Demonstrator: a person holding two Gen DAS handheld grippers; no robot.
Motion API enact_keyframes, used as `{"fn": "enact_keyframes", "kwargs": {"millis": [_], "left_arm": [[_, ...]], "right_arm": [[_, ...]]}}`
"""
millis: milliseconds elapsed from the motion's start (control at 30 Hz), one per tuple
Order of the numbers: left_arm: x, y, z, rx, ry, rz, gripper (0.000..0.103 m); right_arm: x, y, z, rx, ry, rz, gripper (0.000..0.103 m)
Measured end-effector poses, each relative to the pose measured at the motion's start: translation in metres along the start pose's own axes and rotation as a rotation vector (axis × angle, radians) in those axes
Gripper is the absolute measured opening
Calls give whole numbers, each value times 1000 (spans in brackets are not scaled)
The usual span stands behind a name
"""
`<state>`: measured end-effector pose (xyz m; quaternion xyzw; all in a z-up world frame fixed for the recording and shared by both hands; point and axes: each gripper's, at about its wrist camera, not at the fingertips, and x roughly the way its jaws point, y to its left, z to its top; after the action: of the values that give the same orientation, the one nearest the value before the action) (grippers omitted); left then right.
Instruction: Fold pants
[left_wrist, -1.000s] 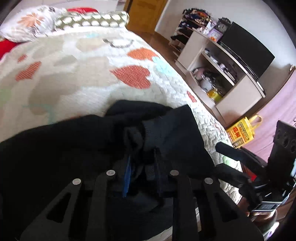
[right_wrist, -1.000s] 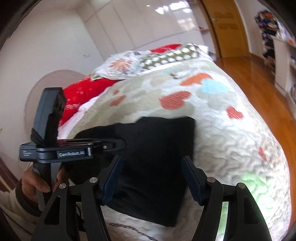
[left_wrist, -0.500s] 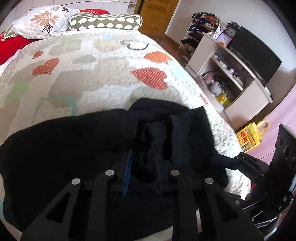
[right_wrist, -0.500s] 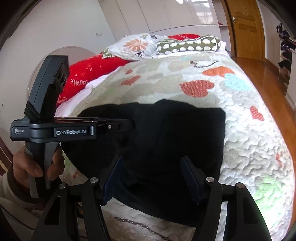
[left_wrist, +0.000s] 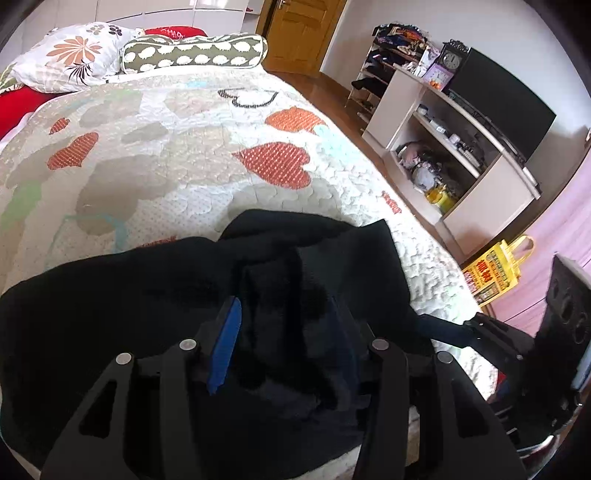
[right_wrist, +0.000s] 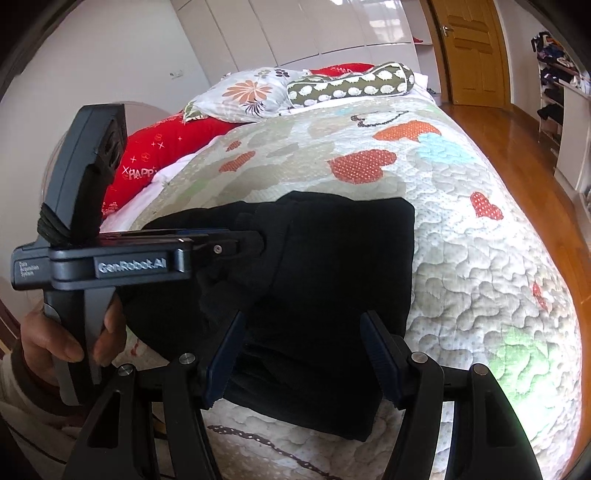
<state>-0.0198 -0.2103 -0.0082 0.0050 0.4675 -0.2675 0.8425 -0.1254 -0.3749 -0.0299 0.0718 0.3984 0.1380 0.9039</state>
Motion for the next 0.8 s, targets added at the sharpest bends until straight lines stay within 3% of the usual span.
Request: {"fn": "enact_keyframes", "kwargs": {"millis": [200, 400, 500, 667, 800], "left_arm": [[23, 4, -4, -12, 24, 34, 56], [25, 6, -7, -11, 16, 26, 58], [13, 13, -8, -46, 20, 1, 58], [-18, 30, -18, -67, -17, 31, 59], [-43, 46, -29, -86, -49, 74, 65]], "right_arm": [[14, -2, -6, 0, 18, -7, 67], [13, 0, -6, -1, 26, -21, 67], [4, 4, -4, -10, 15, -25, 67], [-6, 15, 6, -29, -26, -19, 67], [6, 31, 14, -71, -18, -14, 67]]}}
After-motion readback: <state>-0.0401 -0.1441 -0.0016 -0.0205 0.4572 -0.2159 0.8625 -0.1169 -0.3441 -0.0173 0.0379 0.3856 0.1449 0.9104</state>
